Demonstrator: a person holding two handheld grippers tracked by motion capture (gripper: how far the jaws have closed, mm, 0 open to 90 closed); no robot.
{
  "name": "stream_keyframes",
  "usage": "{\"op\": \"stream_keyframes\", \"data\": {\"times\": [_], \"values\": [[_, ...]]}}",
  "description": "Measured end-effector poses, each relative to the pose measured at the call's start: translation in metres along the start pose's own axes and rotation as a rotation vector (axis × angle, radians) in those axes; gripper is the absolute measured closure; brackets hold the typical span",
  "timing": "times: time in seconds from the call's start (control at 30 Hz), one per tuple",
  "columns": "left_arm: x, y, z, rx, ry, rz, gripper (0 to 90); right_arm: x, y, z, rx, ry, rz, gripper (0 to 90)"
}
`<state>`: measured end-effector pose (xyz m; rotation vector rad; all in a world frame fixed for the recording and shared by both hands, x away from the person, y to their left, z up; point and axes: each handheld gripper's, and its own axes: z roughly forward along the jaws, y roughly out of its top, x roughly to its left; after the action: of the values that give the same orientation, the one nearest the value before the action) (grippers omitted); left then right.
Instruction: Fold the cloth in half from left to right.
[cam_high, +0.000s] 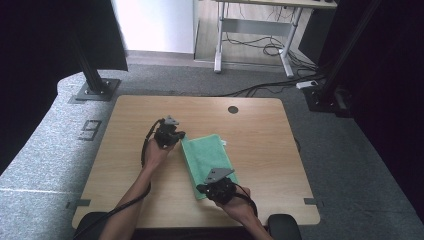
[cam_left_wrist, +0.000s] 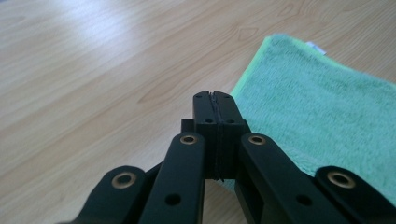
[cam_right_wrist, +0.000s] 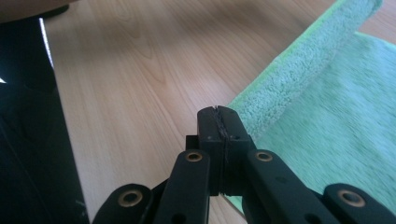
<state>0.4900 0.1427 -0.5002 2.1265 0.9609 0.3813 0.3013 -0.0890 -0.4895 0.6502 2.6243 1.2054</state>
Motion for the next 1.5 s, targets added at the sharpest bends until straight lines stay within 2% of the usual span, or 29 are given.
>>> {"op": "stream_keyframes", "data": {"times": [0.27,0.53,0.93,1.27,1.5], "values": [[-0.012,0.018,0.01,-0.001,-0.015,0.03,90.0,-0.013,-0.016,-0.01,0.005,-0.038,0.028,88.6],[-0.021,0.028,0.023,0.002,-0.028,0.042,89.7,-0.023,-0.027,-0.02,0.006,-0.072,0.051,88.5],[-0.039,0.045,0.05,0.039,-0.046,0.085,89.6,-0.038,-0.042,-0.037,0.0,-0.111,0.101,88.4],[-0.046,0.047,0.07,0.079,-0.044,0.098,89.2,-0.046,-0.054,-0.032,0.03,-0.117,0.13,88.0],[-0.047,0.048,0.076,0.094,-0.038,0.107,88.9,-0.049,-0.057,-0.027,0.043,-0.114,0.139,87.6]]}}
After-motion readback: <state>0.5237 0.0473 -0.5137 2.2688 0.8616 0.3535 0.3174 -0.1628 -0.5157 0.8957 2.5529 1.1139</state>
